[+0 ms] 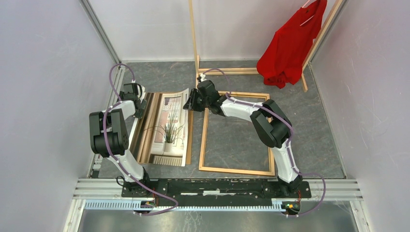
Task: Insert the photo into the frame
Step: Pick up the photo at the center of the board.
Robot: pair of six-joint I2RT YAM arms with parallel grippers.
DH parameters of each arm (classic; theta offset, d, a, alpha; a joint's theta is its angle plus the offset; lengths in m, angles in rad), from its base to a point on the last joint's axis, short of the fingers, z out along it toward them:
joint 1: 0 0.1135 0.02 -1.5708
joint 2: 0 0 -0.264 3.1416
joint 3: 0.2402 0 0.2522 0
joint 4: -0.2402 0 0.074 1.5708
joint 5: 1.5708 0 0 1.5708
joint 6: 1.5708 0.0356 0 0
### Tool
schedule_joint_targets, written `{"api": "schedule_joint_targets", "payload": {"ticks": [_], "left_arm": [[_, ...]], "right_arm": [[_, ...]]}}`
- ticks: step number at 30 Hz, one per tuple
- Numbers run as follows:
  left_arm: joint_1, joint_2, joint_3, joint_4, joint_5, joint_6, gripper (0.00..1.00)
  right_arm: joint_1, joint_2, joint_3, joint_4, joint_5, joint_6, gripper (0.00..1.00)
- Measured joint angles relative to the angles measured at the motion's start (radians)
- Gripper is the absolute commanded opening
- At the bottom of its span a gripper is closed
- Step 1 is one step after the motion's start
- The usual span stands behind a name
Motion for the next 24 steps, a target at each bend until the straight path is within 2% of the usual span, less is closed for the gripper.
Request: {"api": "schedule_joint_targets", "payload": {"ticks": [5,9,12,16,21,24], "left_arm": [[0.0,0.0,0.0,0.0,0.0,0.001,0.95],[0.0,0.0,0.0,0.0,0.002,0.006,0.95],[0.0,0.0,0.0,0.001,0.003,0.008,0.95],[0.0,0.0,0.0,0.001,0.003,0.008,0.95],[0.0,0.0,-0.001,0.001,0.004,0.009,0.95],[0.001,0.0,-0.001,0.001,0.007,0.012,0.95]], "right_arm": [[0.011,0.0,0.039,-0.005,0.011,-0.027,0.36],[0.007,0.003,0.023,0.01,-0.001,-0.018,0.42],[0.0,0.018,0.021,0.035,-0.018,-0.004,0.4],[-0.006,0.045,0.02,0.057,-0.031,0.01,0.3],[-0.01,0.071,0.02,0.066,-0.037,0.027,0.02],[-0.014,0.074,0.018,0.07,-0.041,0.031,0.0]]}}
